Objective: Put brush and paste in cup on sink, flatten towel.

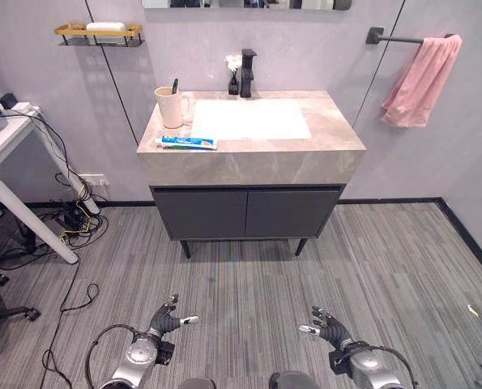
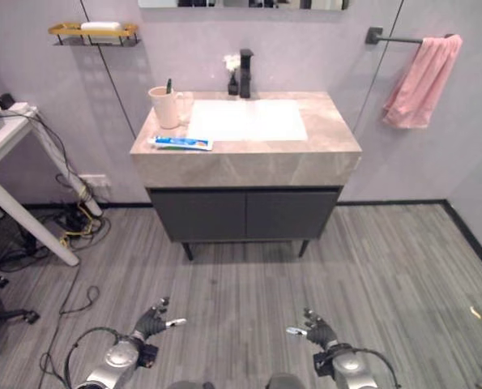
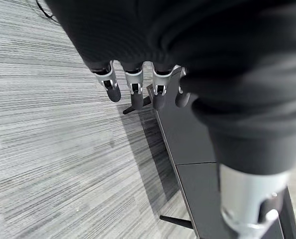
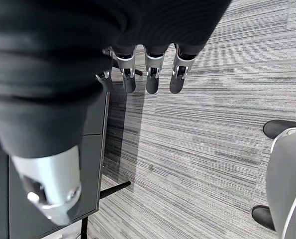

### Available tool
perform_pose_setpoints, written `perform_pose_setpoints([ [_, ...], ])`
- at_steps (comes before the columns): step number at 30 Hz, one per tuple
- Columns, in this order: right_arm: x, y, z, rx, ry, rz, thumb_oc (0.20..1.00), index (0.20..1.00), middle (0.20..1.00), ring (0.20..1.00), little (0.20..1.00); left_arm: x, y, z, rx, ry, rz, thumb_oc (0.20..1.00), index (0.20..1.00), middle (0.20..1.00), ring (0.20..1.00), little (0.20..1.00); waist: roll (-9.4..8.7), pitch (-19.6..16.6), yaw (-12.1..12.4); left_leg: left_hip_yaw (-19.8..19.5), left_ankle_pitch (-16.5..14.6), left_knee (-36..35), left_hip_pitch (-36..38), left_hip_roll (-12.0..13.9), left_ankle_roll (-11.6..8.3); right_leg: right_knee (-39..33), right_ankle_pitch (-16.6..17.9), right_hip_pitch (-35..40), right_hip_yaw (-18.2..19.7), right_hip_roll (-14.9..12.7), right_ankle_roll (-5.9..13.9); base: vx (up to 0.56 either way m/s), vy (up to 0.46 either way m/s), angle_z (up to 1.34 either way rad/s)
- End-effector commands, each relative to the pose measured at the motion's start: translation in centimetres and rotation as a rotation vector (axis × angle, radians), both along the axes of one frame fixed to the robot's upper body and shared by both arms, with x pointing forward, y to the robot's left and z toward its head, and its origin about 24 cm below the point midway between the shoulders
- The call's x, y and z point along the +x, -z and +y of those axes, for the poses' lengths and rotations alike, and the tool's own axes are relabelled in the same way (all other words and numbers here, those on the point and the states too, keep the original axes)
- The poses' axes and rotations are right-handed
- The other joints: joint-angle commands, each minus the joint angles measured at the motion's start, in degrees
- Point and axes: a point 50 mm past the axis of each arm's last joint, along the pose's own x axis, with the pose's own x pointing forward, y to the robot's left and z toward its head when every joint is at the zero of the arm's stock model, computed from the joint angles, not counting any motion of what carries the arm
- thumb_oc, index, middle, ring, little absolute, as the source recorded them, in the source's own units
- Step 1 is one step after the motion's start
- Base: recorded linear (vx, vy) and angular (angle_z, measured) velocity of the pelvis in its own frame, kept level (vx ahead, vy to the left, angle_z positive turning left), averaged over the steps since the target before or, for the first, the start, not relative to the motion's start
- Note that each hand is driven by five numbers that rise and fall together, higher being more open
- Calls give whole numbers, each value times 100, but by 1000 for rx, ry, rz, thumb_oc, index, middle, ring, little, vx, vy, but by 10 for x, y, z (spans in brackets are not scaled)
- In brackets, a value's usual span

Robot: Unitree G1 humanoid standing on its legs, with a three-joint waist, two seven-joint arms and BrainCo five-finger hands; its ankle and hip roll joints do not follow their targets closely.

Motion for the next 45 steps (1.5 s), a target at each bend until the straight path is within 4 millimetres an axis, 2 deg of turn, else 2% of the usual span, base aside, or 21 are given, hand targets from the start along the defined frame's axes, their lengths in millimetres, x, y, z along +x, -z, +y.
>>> perform_pose_setpoints([
  [1,21,-12,2,27,6,-90,1000,1000,1000,1000,1000,15,-11,-5,-39,-7,-78,1000,1000,1000,1000,1000,-9,184,19,-8,-85,271,-69,-286,98,-257,544,352,-58,79,253,-2,12,-3],
  [6,23,-10,5,-19,-27,-74,1000,1000,1000,1000,1000,15,-8,-3,-10,-9,-59,1000,1000,1000,1000,1000,-20,174,42,8,-61,181,32,-305,117,-323,565,430,-18,90,255,7,2,-1],
  [10,20,-5,5,-37,-45,-32,1000,1000,1000,1000,1000,19,-7,-8,-5,10,-51,1000,1000,1000,1000,1000,-44,116,97,-8,23,-51,197,-332,126,-572,633,588,7,120,238,32,11,-8],
  [17,29,-10,6,-10,-6,-57,1000,1000,1000,1000,1000,29,-12,-18,1,65,-77,1000,1000,1000,1000,1000,-108,219,104,-61,46,-39,61,-425,207,-725,779,562,7,31,271,-21,53,3],
  [21,39,-16,5,-34,-51,-82,1000,1000,1000,1000,1000,35,-21,-17,33,131,-117,1000,1000,1000,1000,1000,-97,309,163,87,13,-33,-132,-552,280,-672,1155,211,237,-206,509,-37,253,6],
  [22,41,-19,3,-47,-87,-92,1000,1000,1000,1000,1000,36,-24,-10,45,130,-128,1000,1000,1000,1000,1000,-111,364,158,122,-23,-42,-134,-642,332,-441,1443,47,405,-324,586,6,266,-21],
  [25,43,-21,2,-56,-98,-101,1000,1000,1000,1000,1000,36,-26,-4,60,130,-131,1000,1000,1000,1000,1000,-96,424,172,176,-36,-41,-123,-649,378,-207,1441,-136,453,-339,545,25,161,-24],
  [27,39,-19,0,-24,-69,-91,1000,1000,1000,1000,1000,31,-24,1,60,116,-112,1000,1000,1000,1000,1000,-104,376,129,144,-56,-172,-44,-727,440,-290,1299,-274,451,-22,504,112,174,-42],
  [28,37,-18,-2,-19,-47,-80,1000,1000,1000,1000,1000,30,-22,2,46,89,-106,1000,1000,1000,1000,1000,-174,385,93,214,-106,-273,-16,-816,476,-825,1501,-550,256,29,519,155,82,-28],
  [29,38,-18,-2,-23,-45,-79,1000,1000,1000,1000,1000,30,-21,1,38,81,-105,1000,1000,1000,1000,1000,-203,393,30,189,-137,-323,25,-887,483,-1121,1665,-726,231,71,540,134,55,-36],
  [30,38,-18,-3,-23,-45,-79,1000,1000,1000,1000,1000,30,-21,1,37,81,-105,1000,1000,1000,1000,1000,-179,393,21,175,-162,-313,31,-870,483,-1134,1661,-707,213,85,539,258,75,-32],
  [31,38,-18,-3,-27,-43,-80,1000,1000,1000,1000,1000,31,-21,-2,23,66,-107,1000,1000,1000,1000,1000,-162,462,-145,69,-207,-352,202,-996,480,-1465,1893,-1005,359,158,605,274,83,-10],
  [34,35,-19,-6,-29,-36,-88,1000,1000,1000,1000,1000,30,-17,-8,0,61,-98,1000,1000,1000,1000,1000,-111,536,-314,-74,-339,-425,547,-1130,446,-1838,2156,-1119,425,148,642,302,53,42],
  [37,32,-18,-11,-37,-31,-74,1000,1000,1000,1000,1000,28,-15,-11,-23,49,-89,1000,1000,1000,1000,1000,-27,496,-416,-273,-360,-587,957,-1111,356,-1787,2292,-1155,350,233,630,280,-28,38],
  [41,31,-18,-14,-48,-36,-76,1000,1000,1000,1000,1000,24,-11,-13,-30,38,-64,1000,1000,1000,1000,1000,121,276,-421,-540,-129,-825,1371,-830,134,-1566,2154,-973,146,423,456,250,-107,40],
  [42,30,-18,-14,-48,-36,-76,1000,1000,1000,1000,1000,24,-11,-13,-30,38,-64,1000,1000,1000,1000,1000,127,279,-425,-546,-127,-834,1382,-824,132,-1564,2148,-966,138,426,454,194,-107,36],
  [43,31,-20,-15,-55,-44,-81,1000,1000,1000,1000,1000,22,-9,-12,-32,31,-55,1000,1000,1000,1000,1000,173,212,-430,-610,9,-867,1478,-702,37,-1515,2066,-917,23,493,401,313,-200,30],
  [44,28,-19,-18,-72,-59,-77,1000,1000,1000,1000,1000,18,-6,-13,-48,22,-36,1000,1000,1000,1000,1000,238,95,-436,-739,337,-839,1552,-470,-159,-1510,1923,-792,-130,615,297,313,-200,20],
  [45,28,-19,-18,-72,-59,-76,1000,1000,1000,1000,1000,18,-6,-13,-48,22,-36,1000,1000,1000,1000,1000,243,96,-444,-748,339,-846,1559,-464,-162,-1513,1920,-784,-140,617,295,322,-222,32],
])
